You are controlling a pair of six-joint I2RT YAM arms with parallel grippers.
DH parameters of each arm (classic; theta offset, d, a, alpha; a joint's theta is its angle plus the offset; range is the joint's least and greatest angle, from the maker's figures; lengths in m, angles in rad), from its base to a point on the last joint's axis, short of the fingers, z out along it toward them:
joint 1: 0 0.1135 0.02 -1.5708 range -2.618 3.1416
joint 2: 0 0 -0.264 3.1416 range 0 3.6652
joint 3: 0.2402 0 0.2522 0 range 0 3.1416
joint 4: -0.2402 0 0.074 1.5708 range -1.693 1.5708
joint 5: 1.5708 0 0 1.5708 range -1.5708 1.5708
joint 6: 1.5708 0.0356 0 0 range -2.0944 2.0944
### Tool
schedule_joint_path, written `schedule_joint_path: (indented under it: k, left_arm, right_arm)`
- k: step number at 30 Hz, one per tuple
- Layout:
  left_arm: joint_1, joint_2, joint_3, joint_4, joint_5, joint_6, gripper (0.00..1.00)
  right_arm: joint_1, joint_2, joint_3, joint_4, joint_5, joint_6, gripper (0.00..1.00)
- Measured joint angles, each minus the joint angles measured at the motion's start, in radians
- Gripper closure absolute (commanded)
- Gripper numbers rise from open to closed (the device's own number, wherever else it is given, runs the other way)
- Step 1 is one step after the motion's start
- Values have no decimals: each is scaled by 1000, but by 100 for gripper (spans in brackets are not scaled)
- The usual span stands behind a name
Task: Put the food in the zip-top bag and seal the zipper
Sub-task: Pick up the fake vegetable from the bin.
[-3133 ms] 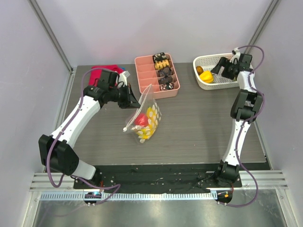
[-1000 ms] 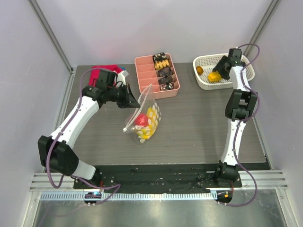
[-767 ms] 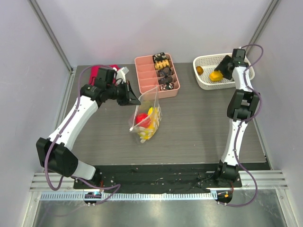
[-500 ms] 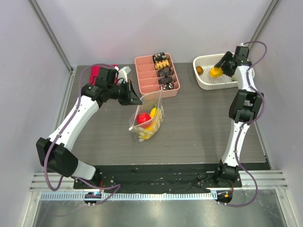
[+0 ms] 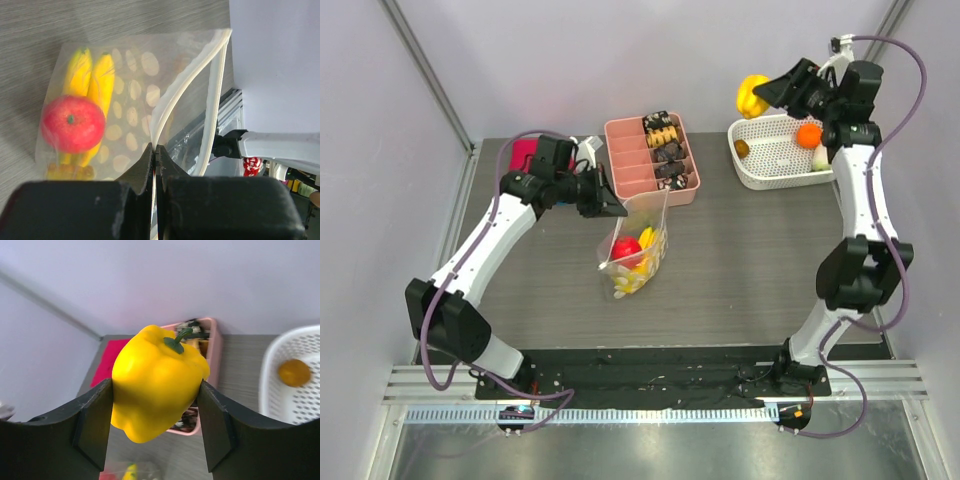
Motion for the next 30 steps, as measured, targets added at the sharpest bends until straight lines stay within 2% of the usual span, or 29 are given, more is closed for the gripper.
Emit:
schedule_joint_path:
  k: [3,8,16,20,30]
  left_arm:
    - [-1,13,23,5,10,-14,100]
    - [-7,16,39,14,27,-25,100]
    - [-11,16,38,24,38,-53,100]
    - [-11,16,36,32,38,-71,100]
    - [-11,19,16,49,47,-103,100]
  right_arm:
    - [71,-122,-77,42,-50,7,99]
    - [259,-294,-246,88,-87,6,99]
    - [488,-401,-418,15,-29,-135,99]
    - [563,-443,-497,-27,29,-240,99]
    - [656,-525,-674,-66,117,-459,99]
